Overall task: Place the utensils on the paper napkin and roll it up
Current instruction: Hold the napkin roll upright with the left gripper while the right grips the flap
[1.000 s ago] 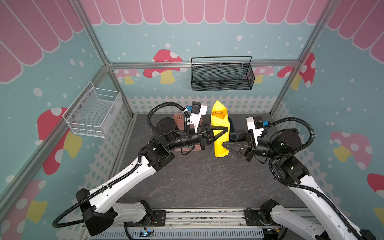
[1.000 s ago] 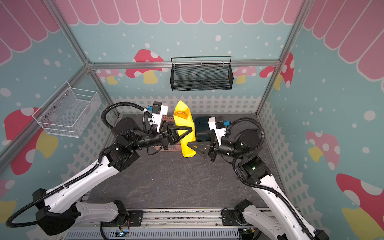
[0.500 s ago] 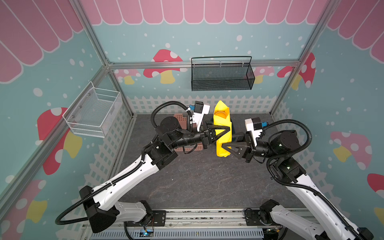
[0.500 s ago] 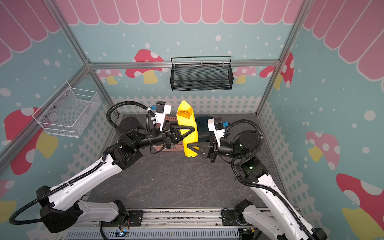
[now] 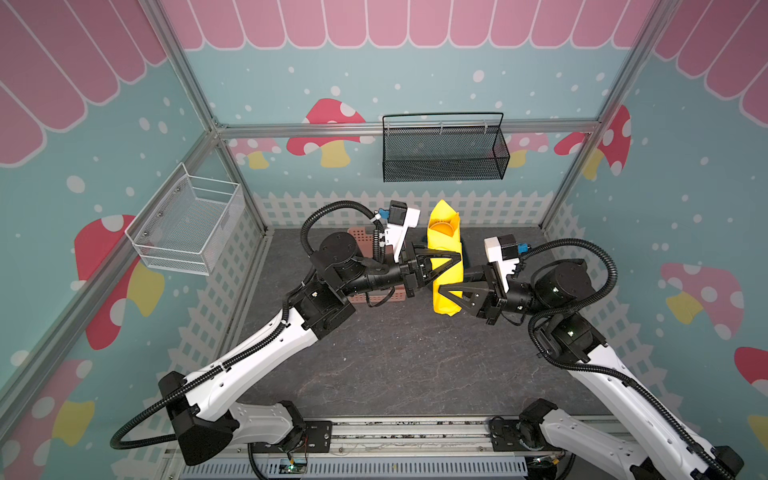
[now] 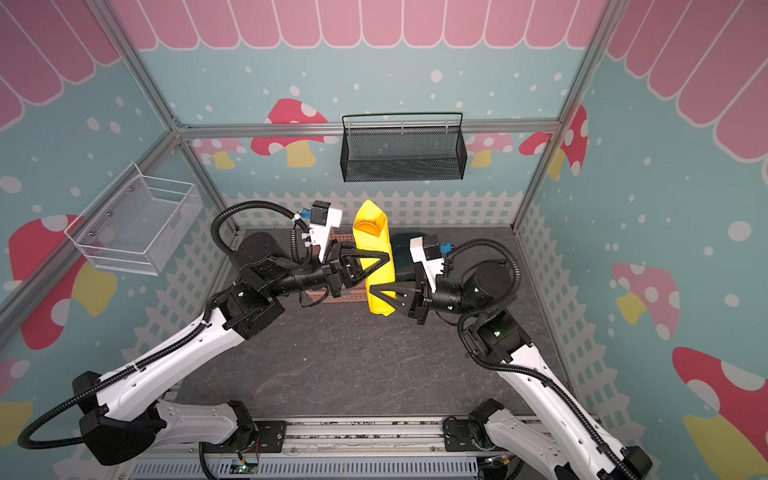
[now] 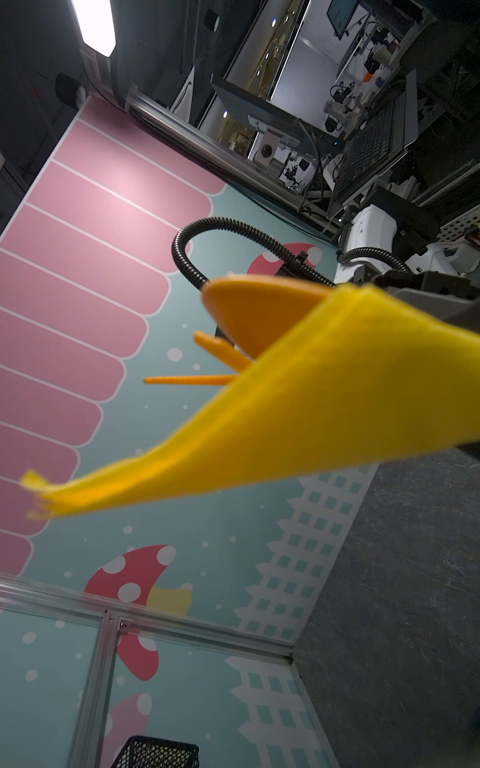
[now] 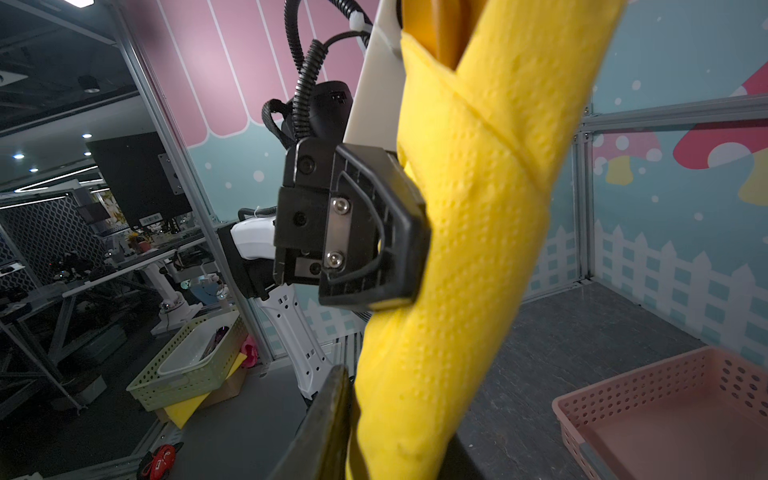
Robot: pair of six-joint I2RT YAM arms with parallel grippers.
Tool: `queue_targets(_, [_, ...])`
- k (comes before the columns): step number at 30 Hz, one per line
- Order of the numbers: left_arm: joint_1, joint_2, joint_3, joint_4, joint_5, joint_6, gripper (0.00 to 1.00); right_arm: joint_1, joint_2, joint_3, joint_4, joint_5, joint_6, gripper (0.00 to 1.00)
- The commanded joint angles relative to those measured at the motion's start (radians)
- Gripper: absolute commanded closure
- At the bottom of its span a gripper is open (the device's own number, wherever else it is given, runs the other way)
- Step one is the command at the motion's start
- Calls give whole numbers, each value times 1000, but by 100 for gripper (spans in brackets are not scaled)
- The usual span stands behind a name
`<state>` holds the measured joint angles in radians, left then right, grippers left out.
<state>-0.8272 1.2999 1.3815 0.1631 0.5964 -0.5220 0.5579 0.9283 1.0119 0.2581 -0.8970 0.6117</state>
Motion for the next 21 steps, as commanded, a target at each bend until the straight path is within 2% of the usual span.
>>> queue_targets(1, [-3,18,21,20,-14,-7,100,33,-2,-17,69,-20,8,77])
queue_targets(7, [-3,11,11,26,-15,-7,100,59,-2,-38,109,8,28,83])
queue_targets(12, [-3,-6,-1,34,-13,-8,99,65,-5,-41,111,23,24,95])
queue_targets(15, [-3,-30,-3,2,-32,16,92,65,-14,-48,107,32,20,100])
queue_targets(21, [0,-106,-29,-53,-82,65,74,66,-33,-59,102,58,5,100])
